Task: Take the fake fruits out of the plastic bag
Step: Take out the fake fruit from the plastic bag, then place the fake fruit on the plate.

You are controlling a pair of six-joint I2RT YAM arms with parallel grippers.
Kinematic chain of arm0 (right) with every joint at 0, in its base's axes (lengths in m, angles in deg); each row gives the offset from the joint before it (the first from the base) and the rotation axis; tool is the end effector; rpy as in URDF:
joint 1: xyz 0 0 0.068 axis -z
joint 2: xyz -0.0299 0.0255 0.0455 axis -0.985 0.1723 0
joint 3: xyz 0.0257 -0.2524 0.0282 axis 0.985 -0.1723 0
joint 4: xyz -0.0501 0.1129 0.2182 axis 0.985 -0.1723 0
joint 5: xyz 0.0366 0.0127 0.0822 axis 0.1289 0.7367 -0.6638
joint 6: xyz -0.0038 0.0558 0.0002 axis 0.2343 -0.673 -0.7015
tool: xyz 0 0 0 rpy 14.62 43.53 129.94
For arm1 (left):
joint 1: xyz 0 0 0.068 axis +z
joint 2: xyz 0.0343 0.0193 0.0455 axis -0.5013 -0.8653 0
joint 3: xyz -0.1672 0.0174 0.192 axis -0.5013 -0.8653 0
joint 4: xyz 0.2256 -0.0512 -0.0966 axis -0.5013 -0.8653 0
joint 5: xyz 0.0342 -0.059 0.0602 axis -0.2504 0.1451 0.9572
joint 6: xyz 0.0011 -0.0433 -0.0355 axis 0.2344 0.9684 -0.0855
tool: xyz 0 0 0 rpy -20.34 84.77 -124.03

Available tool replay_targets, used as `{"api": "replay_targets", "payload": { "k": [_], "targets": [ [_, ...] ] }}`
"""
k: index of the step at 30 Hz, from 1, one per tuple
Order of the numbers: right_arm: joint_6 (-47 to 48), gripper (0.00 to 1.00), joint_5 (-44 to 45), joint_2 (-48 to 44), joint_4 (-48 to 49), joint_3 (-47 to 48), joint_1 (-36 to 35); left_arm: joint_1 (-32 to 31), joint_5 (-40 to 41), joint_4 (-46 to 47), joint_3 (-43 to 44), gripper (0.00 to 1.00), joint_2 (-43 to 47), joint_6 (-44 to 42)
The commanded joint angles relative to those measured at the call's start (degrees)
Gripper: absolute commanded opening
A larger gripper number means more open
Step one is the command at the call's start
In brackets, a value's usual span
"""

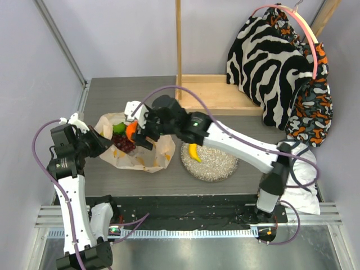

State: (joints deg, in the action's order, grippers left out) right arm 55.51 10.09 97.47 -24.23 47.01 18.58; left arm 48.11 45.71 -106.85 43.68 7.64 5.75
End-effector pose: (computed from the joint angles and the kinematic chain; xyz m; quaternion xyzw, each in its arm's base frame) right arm 0.1914 0.3667 0.3622 -0.5839 0.6139 0.2598 0.4633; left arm 0.1390 0.0267 0.3276 -0.2172 0.8551 -0.2319 0.4098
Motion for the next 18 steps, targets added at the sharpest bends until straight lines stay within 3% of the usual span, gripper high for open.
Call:
{"api": "replay_targets", "payload": {
  "k": [1,10,18],
  "targets": [
    [0.84,0.66,-0.71,-9.81,-6.80,-4.49,1.98,0.08,-1.71,2.42,0.88,0.00,0.42,0.49],
    [-3.12,0.62,6.83,-24.15,-13.40,-27.79,23.68,0.88,-1.54,4.00,0.01,0.00,0.15,1.54],
    [6.20,0.62,9.93,-30.83,-15.59,-43.79,35.65,1.40,-1.36,3.30,-0.17,0.00,-0.11,0.84]
  ]
}}
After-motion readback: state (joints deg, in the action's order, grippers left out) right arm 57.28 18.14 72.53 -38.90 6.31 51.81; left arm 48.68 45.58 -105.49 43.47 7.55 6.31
